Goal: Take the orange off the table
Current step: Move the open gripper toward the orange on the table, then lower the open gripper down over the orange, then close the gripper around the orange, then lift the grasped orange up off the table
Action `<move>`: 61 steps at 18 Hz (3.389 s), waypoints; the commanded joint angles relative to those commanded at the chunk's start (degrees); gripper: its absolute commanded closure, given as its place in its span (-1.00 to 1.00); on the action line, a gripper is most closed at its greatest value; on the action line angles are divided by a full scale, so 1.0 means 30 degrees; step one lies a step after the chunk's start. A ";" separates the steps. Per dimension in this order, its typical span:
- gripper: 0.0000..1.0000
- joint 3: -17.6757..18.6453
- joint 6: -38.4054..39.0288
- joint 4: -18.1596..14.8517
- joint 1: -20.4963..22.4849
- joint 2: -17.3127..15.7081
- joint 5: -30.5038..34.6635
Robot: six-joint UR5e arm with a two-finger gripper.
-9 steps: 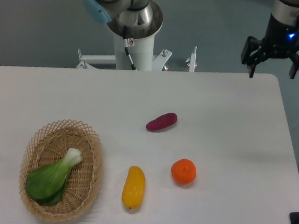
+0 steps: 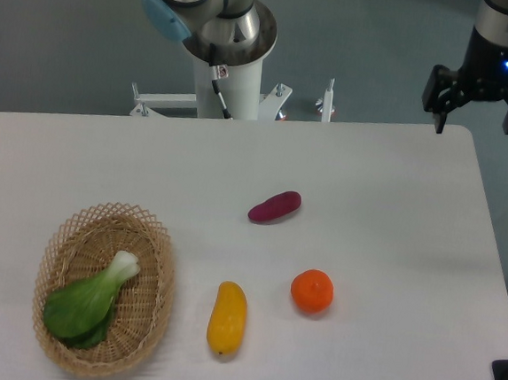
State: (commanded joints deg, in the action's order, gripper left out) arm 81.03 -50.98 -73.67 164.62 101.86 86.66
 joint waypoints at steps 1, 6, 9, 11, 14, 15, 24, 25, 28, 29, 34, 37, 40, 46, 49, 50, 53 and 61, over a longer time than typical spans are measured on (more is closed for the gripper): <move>-1.00 0.0264 0.0029 0.0469 0.0000 0.0088 -0.0029; -1.00 0.1758 0.0611 0.1908 -0.0117 0.0352 0.0001; -1.00 0.2752 0.1698 0.3251 -0.0409 0.1229 -0.0029; -1.00 0.3659 0.1728 0.4276 -0.0819 0.1640 0.0000; -1.00 0.3900 0.4063 0.4750 -0.1783 0.2224 -0.0087; -1.00 0.3696 0.5000 0.5099 -0.2135 0.2576 -0.0146; -1.00 0.2786 1.0136 0.6099 -0.5505 0.5566 -0.1230; -1.00 0.2786 1.0282 0.6186 -0.5682 0.5742 -0.1230; -1.00 0.3049 1.0839 0.6187 -0.6210 0.6299 -0.1172; -1.00 0.3021 1.0869 0.6187 -0.6327 0.6416 -0.1143; -1.00 0.3049 1.1250 0.6480 -0.6709 0.6943 -0.1055; -1.00 0.3050 1.1396 0.6743 -0.6709 0.7062 -0.1054; -1.00 0.3050 1.1309 0.6802 -0.6738 0.7207 -0.0822; -0.55 0.3079 1.1309 0.6861 -0.6738 0.7326 -0.0439; -0.25 0.3079 1.1279 0.6890 -0.6738 0.7267 -0.0177; -0.23 0.3079 1.1279 0.6890 -0.6738 0.7238 -0.0059; -0.18 0.3079 1.1192 0.6890 -0.6738 0.7121 0.0262; -0.17 0.2435 0.7512 0.6481 -0.6185 0.4667 0.3545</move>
State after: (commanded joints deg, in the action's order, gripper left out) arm 88.33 -28.44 -54.22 146.06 115.86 97.29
